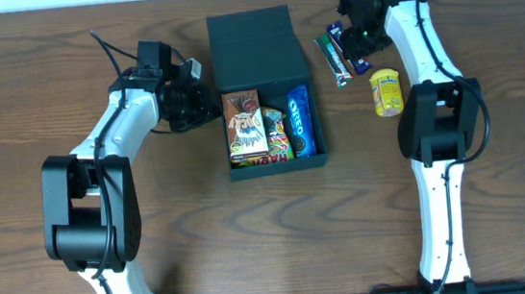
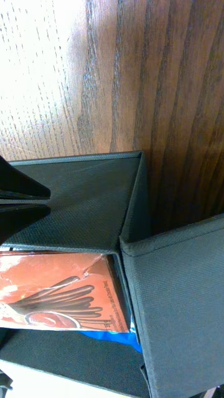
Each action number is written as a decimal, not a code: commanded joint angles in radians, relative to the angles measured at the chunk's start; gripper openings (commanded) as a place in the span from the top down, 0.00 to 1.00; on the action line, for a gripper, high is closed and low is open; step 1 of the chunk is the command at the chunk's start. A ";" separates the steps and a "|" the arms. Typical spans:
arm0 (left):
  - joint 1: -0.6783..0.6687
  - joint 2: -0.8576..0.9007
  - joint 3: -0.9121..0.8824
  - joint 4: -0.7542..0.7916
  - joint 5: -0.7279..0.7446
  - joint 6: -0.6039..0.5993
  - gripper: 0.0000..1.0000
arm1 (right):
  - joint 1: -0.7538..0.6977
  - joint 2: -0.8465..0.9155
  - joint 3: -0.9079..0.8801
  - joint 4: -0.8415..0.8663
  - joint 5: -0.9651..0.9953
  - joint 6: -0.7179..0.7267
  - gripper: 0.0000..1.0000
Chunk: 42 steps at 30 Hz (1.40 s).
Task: Pack container
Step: 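Lower the right gripper onto the blue Dairy Milk bar and grasp it, then carry the Dairy Milk bar with the right gripper into the box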
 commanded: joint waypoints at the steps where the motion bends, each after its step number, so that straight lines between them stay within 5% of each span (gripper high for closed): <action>1: 0.001 0.004 -0.009 0.003 0.015 -0.011 0.94 | -0.004 0.010 -0.009 0.002 -0.016 -0.011 0.55; 8: 0.001 0.004 -0.009 0.003 0.015 -0.011 0.94 | -0.004 0.010 -0.009 0.000 -0.018 -0.009 0.71; 21: 0.001 0.004 -0.009 0.003 0.015 -0.011 0.94 | -0.003 -0.030 -0.008 -0.031 -0.018 0.027 0.79; 31: 0.018 0.004 -0.009 0.003 0.014 -0.006 0.94 | 0.015 -0.257 -0.008 -0.128 -0.103 0.074 0.83; 42: 0.055 0.004 -0.009 0.003 0.015 -0.003 0.94 | 0.149 -0.425 -0.009 -0.312 -0.198 0.364 0.87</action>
